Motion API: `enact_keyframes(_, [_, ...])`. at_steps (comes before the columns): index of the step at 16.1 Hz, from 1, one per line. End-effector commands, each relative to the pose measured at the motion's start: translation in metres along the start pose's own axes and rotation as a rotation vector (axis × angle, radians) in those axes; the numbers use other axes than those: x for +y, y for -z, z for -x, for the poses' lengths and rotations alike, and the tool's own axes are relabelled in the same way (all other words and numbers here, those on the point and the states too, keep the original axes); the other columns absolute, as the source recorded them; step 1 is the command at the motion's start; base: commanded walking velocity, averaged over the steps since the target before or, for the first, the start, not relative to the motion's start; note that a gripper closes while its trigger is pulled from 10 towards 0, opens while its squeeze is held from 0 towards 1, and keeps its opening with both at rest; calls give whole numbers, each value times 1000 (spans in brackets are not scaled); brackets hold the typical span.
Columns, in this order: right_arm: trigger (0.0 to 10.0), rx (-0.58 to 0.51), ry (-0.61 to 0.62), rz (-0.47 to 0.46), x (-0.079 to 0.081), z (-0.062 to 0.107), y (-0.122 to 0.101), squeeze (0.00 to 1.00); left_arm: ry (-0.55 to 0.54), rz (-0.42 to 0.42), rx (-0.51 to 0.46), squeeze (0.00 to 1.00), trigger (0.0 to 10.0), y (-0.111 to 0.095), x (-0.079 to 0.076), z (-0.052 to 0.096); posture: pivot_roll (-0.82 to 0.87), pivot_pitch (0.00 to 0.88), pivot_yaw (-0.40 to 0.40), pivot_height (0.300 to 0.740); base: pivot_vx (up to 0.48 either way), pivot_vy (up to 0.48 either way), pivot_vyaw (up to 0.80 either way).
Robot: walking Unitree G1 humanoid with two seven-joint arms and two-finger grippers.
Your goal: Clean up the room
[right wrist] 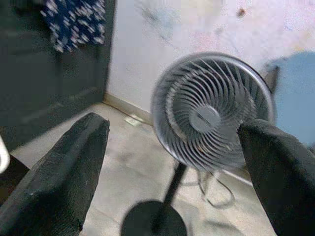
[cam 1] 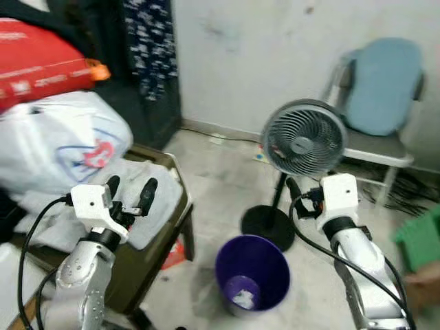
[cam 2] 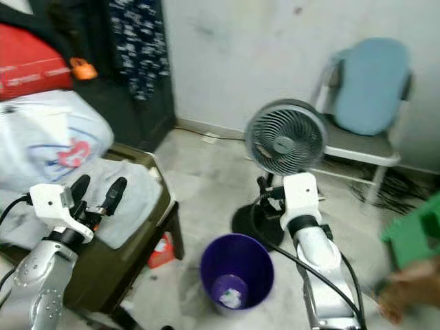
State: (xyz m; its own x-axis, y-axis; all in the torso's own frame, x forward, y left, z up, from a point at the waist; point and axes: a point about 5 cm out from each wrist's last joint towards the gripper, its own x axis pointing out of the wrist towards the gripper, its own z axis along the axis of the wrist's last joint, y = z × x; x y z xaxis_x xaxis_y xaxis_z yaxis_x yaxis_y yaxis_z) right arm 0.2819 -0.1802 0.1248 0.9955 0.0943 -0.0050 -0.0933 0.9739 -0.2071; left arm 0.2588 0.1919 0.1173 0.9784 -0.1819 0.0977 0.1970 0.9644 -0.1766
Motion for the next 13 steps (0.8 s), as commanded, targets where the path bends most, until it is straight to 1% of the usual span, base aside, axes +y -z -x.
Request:
enact_keyframes(1, [10000, -10, -5, 0, 0, -1, -3, 0, 2, -13, 2, 0, 10000, 0, 0, -1, -111, 0, -10, 740, 0, 0, 800])
enact_keyframes(5, [10000, -32, -21, 18, 4, -2, -7, 0, -1, -27, -4, 0, 10000, -1, 0, -3, -112, 0, -5, 740, 0, 0, 800])
enact_keyframes(13, [10000, -38, -11, 12, 3, -4, -8, 0, -42, -59, -23, 0, 10000, -4, 4, -5, -111, 0, -1, 740, 0, 0, 800])
